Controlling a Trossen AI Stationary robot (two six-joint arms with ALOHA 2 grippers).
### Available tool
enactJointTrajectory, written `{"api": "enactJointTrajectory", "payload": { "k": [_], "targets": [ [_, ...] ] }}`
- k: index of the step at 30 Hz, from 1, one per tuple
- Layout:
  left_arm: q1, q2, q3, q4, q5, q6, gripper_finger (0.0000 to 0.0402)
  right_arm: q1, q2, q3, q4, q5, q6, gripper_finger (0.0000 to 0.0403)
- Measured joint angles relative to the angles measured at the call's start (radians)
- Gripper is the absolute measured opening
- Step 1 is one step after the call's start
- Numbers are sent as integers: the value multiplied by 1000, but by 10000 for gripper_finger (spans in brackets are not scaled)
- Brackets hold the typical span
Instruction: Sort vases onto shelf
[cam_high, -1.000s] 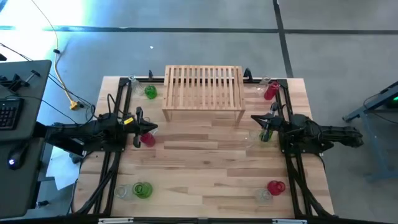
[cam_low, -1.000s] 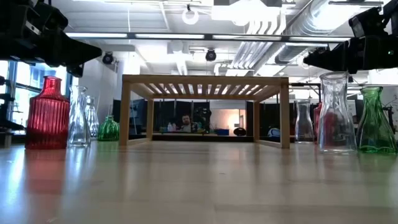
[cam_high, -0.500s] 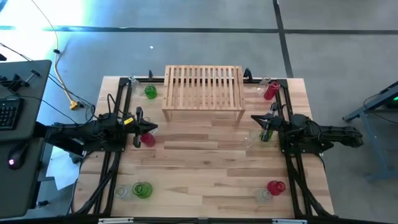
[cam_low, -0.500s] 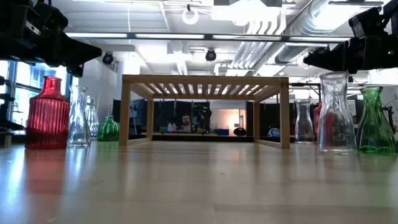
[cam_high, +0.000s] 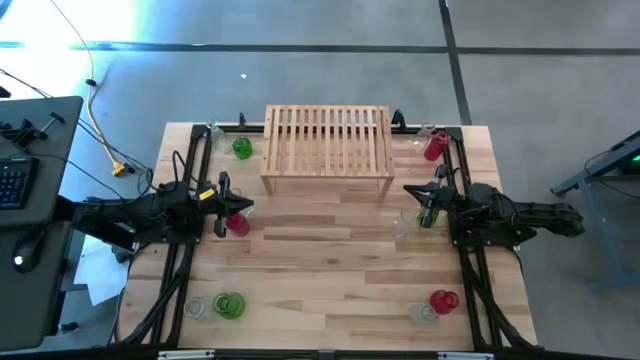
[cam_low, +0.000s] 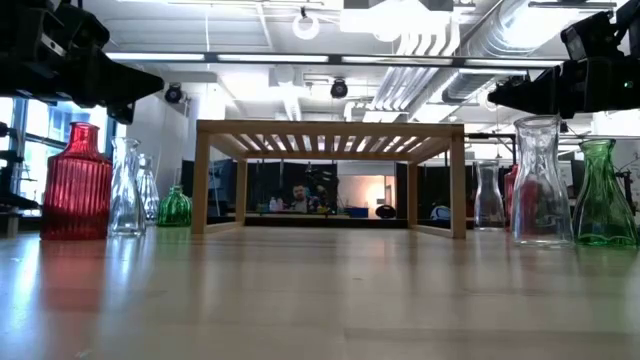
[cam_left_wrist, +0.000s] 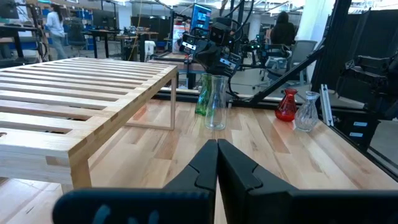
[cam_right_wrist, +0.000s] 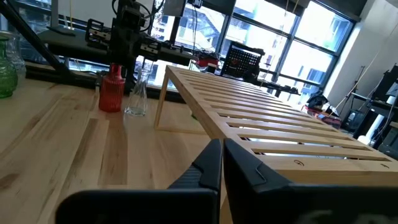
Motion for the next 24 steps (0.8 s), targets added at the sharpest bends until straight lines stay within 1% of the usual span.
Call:
{"api": "enactJointTrajectory", "payload": {
  "k": [24],
  "targets": [
    [0, 0, 0, 0, 0, 14, 1, 0, 0, 0, 0, 4, 0, 0]
  ]
}}
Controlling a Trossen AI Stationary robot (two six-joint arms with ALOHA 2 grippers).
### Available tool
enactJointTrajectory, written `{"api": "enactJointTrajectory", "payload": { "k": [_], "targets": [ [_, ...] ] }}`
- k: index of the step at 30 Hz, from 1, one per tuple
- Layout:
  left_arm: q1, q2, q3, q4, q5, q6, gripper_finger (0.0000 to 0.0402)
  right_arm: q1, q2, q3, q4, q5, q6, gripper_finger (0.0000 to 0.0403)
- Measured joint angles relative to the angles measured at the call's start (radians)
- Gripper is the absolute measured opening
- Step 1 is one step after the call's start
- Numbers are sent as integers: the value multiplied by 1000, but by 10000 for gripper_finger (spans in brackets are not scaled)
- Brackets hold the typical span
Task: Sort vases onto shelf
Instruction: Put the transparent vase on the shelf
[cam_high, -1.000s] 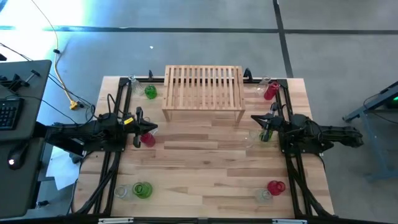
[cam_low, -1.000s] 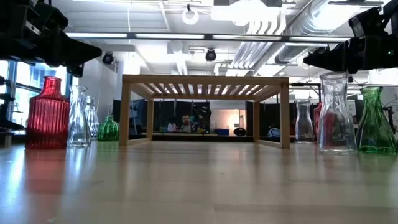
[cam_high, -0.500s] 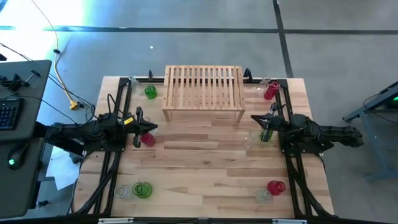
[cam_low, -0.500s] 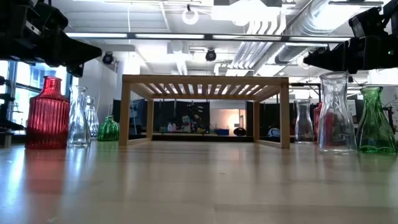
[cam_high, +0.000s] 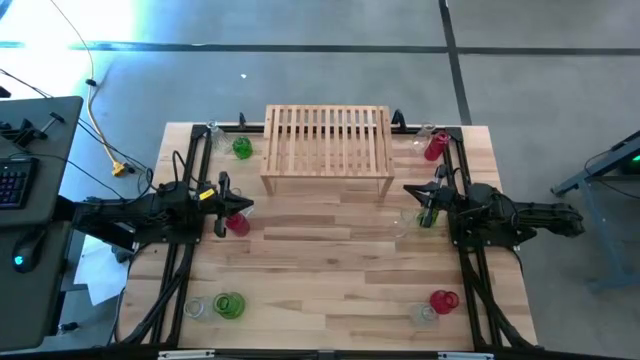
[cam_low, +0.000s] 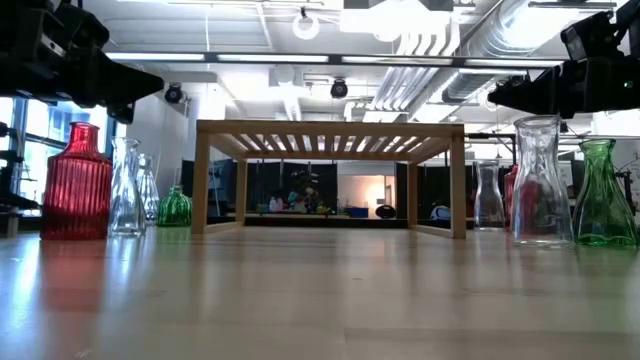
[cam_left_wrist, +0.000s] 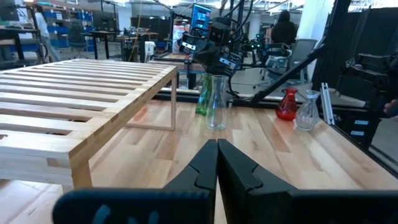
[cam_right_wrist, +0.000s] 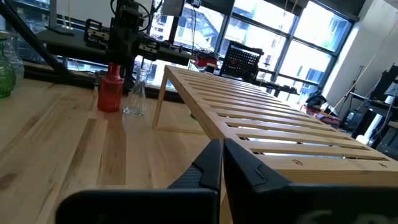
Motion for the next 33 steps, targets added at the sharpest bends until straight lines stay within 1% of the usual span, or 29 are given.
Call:
{"api": "enactJointTrajectory", "payload": {
  "k": [9, 13, 17, 26, 31, 33],
  "targets": [
    [0, 0, 0, 0, 0, -5, 1, 0, 0, 0, 0, 0, 9, 0],
    [0, 0, 0, 0, 0, -4, 1, 0, 0, 0, 0, -1, 142, 0],
    [0, 0, 0, 9, -31, 36, 1, 0, 0, 0, 3, -3, 157, 0],
    [0, 0, 0, 8, -38, 38, 1, 0, 0, 0, 103, -4, 157, 0],
    [0, 0, 0, 8, -38, 38, 1, 0, 0, 0, 110, -37, 257, 0],
    [0, 0, 0, 8, -38, 40, 1, 0, 2, 0, 161, -44, 258, 0]
  ]
}}
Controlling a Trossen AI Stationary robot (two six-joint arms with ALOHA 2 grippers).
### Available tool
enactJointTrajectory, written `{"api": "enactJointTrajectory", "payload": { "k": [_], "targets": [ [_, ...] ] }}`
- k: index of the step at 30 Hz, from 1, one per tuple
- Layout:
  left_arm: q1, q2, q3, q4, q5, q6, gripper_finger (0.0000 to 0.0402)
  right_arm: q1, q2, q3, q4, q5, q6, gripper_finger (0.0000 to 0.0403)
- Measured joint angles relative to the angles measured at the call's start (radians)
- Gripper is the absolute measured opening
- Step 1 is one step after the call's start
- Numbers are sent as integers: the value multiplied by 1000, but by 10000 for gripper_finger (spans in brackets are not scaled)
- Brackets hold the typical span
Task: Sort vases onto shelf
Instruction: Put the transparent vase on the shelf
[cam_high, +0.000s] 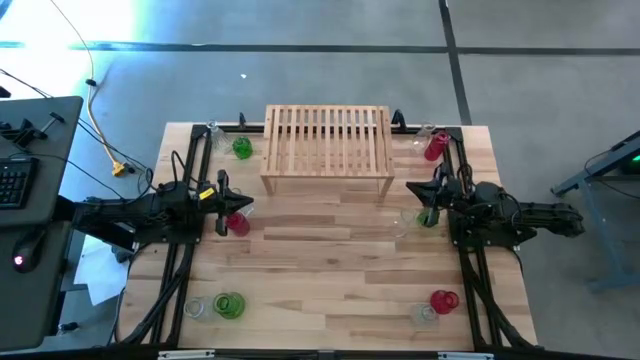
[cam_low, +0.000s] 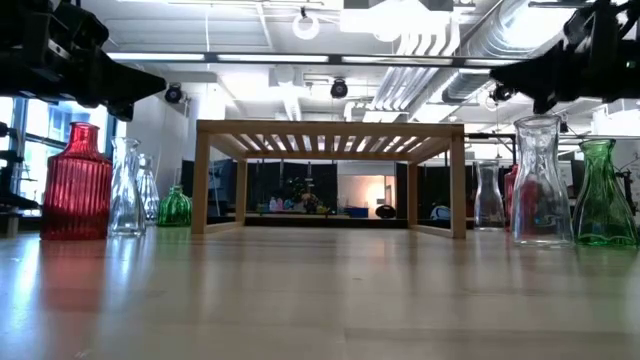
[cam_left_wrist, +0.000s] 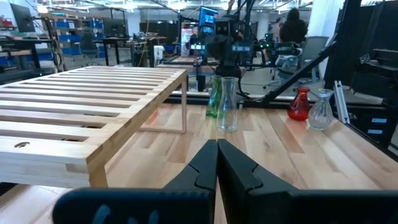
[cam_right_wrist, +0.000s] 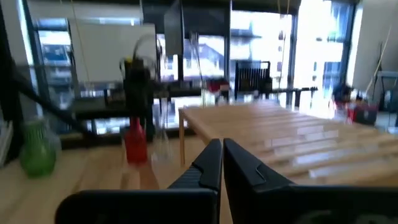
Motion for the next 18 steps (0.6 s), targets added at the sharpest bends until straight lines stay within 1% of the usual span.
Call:
{"api": "enactJointTrajectory", "payload": {
  "k": [3, 5, 7, 11, 14, 18],
  "targets": [
    [0, 0, 0, 0, 0, -1, 1, 0, 2, 0, 114, -8, -6, 0],
    [0, 0, 0, 1, 0, 0, 1, 0, 4, 0, 175, -44, -7, 0],
    [0, 0, 0, 5, 0, 5, 1, 0, 3, 2, 195, -93, -7, 0],
    [0, 0, 0, 8, 0, 6, 1, 0, 23, 45, 116, -103, 33, 0],
    [0, 0, 0, 7, 0, 6, 1, 0, 67, 97, 51, -103, 59, 3],
    [0, 0, 0, 8, 0, 5, 1, 1, 162, 188, -78, -103, 95, 29]
  ]
}}
